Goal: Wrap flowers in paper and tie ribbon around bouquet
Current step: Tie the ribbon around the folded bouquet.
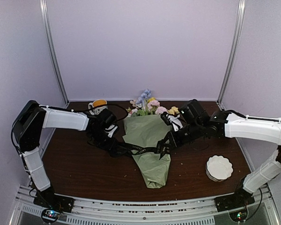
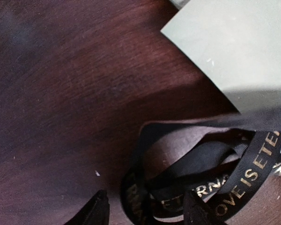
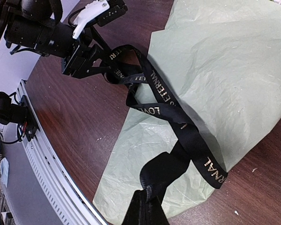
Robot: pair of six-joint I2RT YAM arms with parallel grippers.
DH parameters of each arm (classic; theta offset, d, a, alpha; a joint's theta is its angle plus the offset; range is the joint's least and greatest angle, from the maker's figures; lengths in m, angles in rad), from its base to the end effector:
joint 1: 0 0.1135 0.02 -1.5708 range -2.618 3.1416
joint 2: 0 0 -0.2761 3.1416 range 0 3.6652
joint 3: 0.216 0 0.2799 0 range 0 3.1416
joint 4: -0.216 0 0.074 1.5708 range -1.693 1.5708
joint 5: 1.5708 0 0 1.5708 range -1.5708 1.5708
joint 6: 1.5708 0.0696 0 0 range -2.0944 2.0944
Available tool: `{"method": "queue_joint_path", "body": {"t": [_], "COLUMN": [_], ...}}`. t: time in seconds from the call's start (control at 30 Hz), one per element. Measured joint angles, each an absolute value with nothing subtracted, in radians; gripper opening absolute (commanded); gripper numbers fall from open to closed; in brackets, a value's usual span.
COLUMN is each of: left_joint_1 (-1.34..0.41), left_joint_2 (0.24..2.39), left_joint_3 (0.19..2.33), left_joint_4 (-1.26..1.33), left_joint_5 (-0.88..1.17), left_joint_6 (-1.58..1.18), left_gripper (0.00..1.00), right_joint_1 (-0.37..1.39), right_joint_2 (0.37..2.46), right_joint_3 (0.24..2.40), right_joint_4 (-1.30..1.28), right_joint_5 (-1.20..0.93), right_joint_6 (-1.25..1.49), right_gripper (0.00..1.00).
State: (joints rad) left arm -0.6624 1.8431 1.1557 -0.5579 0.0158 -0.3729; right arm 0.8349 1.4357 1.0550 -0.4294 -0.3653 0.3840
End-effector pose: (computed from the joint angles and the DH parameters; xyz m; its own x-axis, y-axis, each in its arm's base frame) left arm 0.3065 -0.2404 0.1163 -0.9212 0.2566 -0.2923 0.3042 0.9436 -0.1304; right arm 0.2197 0.2796 0.2405 -0.7721 -0.3313 -0.5423 -0.6130 0.6132 0.4982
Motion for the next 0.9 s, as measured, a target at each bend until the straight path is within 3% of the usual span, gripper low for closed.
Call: {"method": "queue_joint_path", "body": {"t": [0.4,0.57,0.67,0.8,0.9], "left_joint_1": [-0.662,-0.660,-0.650,-0.633,-0.625], "left_joint_2": [1.655,1.761,1.822,1.826,1.826], "left_joint_3": [1.102,1.103,1.103,1.110,1.110], "left_joint_4": [-0.540,-0.535,-0.541,-0.541,-0.549], "left_joint_5": [0.049,0.088,0.090,0.103,0.101], "left_joint_6": [-0.290,-0.302,-0.306,-0.310,-0.308], "left_gripper": [0.48,0.47,0.33,0.01,0.00], "right_joint_1": [0.818,0.818,0.818,0.812,0.786], "right_joint_2": [1.406,1.406,1.406,1.395,1.361], "right_joint_3": [1.043,1.041,1.040,1.035,1.023], "right_joint_4": [-0.430,-0.431,-0.433,-0.437,-0.447], "right_joint_5": [-0.361,-0.361,-0.361,-0.356,-0.327], "right_joint_6": [0.379,0.371,0.369,0.369,0.374], "right_gripper": [0.00,0.00,0.00,0.00,0.00]}}
